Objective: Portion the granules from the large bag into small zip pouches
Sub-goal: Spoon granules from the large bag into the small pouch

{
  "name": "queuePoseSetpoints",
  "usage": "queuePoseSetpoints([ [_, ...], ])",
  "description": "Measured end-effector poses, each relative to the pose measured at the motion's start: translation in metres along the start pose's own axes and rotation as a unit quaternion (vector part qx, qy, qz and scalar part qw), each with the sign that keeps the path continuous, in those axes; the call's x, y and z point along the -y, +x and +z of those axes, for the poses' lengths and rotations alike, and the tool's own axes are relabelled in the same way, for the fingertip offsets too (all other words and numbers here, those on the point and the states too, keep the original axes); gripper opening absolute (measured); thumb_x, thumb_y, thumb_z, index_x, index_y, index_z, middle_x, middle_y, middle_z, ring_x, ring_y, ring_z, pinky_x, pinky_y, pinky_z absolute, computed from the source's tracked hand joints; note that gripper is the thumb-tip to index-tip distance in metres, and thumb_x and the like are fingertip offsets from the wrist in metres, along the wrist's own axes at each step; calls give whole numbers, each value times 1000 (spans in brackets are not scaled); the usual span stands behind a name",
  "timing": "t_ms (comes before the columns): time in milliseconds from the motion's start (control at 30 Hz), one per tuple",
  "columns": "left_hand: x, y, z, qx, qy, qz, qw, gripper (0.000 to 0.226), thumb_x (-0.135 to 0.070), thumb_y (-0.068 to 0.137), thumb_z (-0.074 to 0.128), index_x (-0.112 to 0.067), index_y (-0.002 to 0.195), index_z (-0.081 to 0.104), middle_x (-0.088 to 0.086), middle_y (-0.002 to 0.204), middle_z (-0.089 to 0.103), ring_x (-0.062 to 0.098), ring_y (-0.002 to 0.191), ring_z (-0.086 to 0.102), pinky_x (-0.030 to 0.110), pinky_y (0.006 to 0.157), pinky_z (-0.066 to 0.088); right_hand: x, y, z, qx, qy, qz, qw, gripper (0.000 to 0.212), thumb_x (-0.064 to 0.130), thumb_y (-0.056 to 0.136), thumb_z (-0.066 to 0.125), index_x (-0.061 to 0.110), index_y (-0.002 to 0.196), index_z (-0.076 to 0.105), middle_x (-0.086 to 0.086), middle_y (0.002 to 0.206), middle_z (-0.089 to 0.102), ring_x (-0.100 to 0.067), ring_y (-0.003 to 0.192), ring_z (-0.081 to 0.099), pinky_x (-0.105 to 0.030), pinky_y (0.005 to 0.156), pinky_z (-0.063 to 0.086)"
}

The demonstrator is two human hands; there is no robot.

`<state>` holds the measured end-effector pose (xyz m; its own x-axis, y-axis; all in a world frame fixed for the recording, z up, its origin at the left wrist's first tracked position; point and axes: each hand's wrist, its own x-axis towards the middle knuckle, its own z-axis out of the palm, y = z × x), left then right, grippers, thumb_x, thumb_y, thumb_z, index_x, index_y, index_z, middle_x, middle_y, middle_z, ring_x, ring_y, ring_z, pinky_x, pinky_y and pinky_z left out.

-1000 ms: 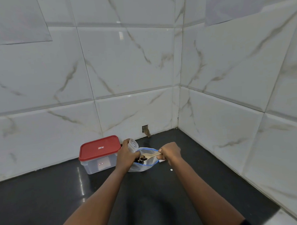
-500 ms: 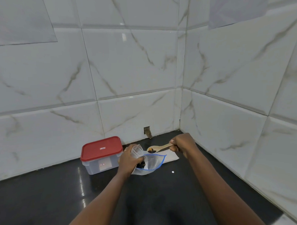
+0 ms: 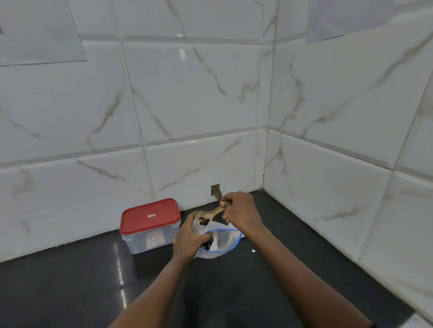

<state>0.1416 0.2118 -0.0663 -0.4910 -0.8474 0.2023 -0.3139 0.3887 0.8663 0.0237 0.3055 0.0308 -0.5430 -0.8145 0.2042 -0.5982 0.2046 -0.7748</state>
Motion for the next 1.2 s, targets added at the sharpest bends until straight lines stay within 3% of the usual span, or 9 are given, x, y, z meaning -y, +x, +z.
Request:
queuePoseSetpoints([
  [67,1,0,0,-4,-2,-4,1000,60,-25,65,76,-26,119,49,-4,108,62,17,99,58,28,83,46,2,-2,3,-2,-46,-47,998,25,-2,92,46,0,99,70,-10,78,63,-18,68,60,-29,73,55],
  [300,5,-1,1,-21,-17,-15,1000,56,-33,65,75,-24,115,51,-4,104,64,15,95,60,28,81,48,5,-4,10,6,-101,-95,990,26,-6,89,45,-1,97,70,-15,89,70,-13,70,53,-16,58,34],
  [500,4,-1,1,-36,-6,-18,999,51,-24,73,76,-20,117,50,-4,103,61,15,94,57,24,77,42,6,-4,5,-8,-62,-56,996,25,-5,91,47,-2,99,70,-11,78,65,-16,67,57,-30,70,56],
  [667,3,-1,-2,-47,14,-31,998,48,-29,75,76,-23,114,50,-8,99,56,12,93,54,25,76,42,3,-2,-15,-44,42,45,997,24,1,92,46,2,97,69,-4,63,59,-9,47,55,-11,42,46],
  [733,7,1,-3,-55,26,-36,997,46,-33,73,77,-28,111,50,-9,98,59,14,95,57,30,80,46,-3,0,-25,-43,44,71,996,21,1,91,47,4,90,68,-5,58,59,-9,44,55,-12,40,44],
  [867,7,0,-4,-63,23,-47,997,42,-34,74,76,-34,106,48,-10,97,59,14,94,56,37,86,48,-15,2,-37,14,-5,94,995,26,-4,80,43,5,68,64,-15,62,65,-14,48,57,-29,60,54],
  [933,7,0,-4,-58,11,-45,997,42,-30,76,75,-31,107,47,-8,98,58,14,93,56,32,83,47,-18,0,-34,58,-69,82,993,25,-2,80,46,-3,84,71,-21,84,72,-17,66,66,-27,65,52],
  [1033,8,0,-4,-45,1,-34,998,42,-27,79,73,-24,112,48,-4,102,59,15,94,58,25,79,48,-22,-4,-18,125,-158,61,978,28,3,81,55,-5,103,70,-19,105,70,-26,102,66,-34,89,54],
  [1200,9,-1,-6,-52,2,-22,998,36,-25,77,74,-25,107,53,-4,95,63,15,89,60,23,74,44,-38,-6,32,129,-179,32,975,33,2,89,44,3,112,67,-17,112,66,-27,106,60,-30,87,49],
])
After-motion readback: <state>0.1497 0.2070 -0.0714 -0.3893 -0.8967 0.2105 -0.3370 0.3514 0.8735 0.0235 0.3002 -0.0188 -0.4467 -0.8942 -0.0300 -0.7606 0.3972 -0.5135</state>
